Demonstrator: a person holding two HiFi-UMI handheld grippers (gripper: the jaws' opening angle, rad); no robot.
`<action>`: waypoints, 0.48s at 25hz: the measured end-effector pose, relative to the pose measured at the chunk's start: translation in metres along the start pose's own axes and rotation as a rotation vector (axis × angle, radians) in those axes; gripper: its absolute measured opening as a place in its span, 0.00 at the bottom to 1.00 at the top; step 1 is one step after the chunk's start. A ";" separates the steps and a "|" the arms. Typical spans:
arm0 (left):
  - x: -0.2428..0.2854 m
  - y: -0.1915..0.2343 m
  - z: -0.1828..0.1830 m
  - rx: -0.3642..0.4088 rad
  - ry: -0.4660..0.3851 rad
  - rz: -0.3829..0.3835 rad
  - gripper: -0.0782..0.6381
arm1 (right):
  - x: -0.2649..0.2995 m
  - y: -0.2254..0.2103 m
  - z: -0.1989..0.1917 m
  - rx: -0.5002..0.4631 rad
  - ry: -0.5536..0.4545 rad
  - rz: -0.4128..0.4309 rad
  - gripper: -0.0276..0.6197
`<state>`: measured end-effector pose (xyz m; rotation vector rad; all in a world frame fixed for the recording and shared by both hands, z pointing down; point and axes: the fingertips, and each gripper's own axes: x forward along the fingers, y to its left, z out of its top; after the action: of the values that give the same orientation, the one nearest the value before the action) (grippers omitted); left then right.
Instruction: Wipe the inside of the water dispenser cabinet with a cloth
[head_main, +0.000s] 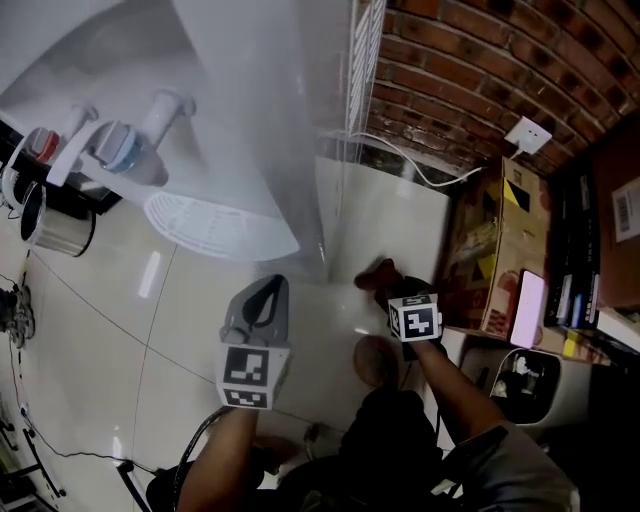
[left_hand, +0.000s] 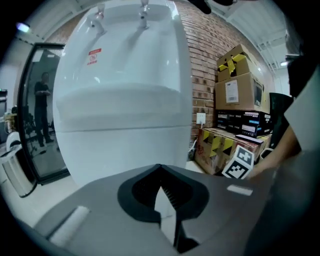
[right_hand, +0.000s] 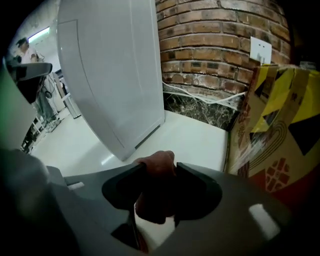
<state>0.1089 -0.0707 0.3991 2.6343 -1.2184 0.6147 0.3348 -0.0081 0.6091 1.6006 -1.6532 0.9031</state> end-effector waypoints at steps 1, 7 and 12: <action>0.000 -0.016 -0.008 -0.014 0.012 -0.022 0.11 | -0.002 -0.001 -0.002 0.009 0.002 0.008 0.38; 0.005 -0.096 -0.007 -0.065 -0.002 -0.102 0.11 | -0.101 -0.010 0.060 0.115 -0.300 -0.027 0.10; 0.000 -0.105 0.049 -0.086 -0.128 -0.042 0.11 | -0.198 -0.002 0.111 0.078 -0.584 -0.017 0.06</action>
<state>0.2031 -0.0184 0.3569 2.6548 -1.1906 0.3822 0.3446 0.0071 0.3830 2.0612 -1.9982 0.5157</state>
